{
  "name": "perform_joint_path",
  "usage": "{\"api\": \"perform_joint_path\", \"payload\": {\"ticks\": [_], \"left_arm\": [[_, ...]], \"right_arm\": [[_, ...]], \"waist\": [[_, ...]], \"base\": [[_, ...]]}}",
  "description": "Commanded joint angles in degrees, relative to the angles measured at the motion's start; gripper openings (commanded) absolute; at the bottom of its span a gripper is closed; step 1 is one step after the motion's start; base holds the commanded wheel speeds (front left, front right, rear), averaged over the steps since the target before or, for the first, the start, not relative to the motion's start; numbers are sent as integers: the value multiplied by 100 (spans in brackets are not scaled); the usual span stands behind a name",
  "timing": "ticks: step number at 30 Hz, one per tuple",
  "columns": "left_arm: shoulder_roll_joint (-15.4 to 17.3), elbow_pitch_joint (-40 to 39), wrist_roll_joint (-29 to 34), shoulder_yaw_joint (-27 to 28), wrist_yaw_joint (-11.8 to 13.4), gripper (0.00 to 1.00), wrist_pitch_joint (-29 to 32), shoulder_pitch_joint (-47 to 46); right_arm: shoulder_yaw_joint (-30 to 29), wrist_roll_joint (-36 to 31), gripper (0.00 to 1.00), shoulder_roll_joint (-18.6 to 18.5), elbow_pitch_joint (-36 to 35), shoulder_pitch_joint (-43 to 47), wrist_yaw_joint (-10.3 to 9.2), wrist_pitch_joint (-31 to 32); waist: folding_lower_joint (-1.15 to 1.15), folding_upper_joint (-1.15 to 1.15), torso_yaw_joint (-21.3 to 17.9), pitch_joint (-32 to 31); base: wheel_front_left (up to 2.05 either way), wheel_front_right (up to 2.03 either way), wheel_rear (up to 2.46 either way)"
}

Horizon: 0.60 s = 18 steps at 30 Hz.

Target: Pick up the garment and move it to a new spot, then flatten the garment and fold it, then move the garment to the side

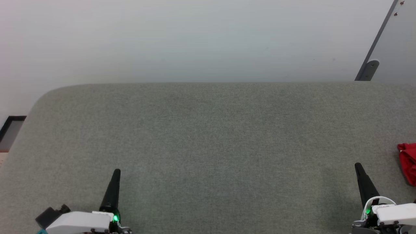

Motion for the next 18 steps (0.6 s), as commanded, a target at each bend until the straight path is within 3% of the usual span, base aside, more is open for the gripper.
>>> {"api": "perform_joint_path", "payload": {"ticks": [1, 18], "left_arm": [[-7, -5, -106, 18, -24, 0, 29, -104], [-37, 153, -801, 70, -27, 0, 240, -280]], "right_arm": [[-42, 94, 0, 23, 2, -102, -6, 19], [-69, 734, 0, 117, 141, -220, -7, 169]], "waist": [[0, 0, 0, 1], [0, 0, 0, 20]], "base": [[0, 0, 0], [0, 0, 0]]}}
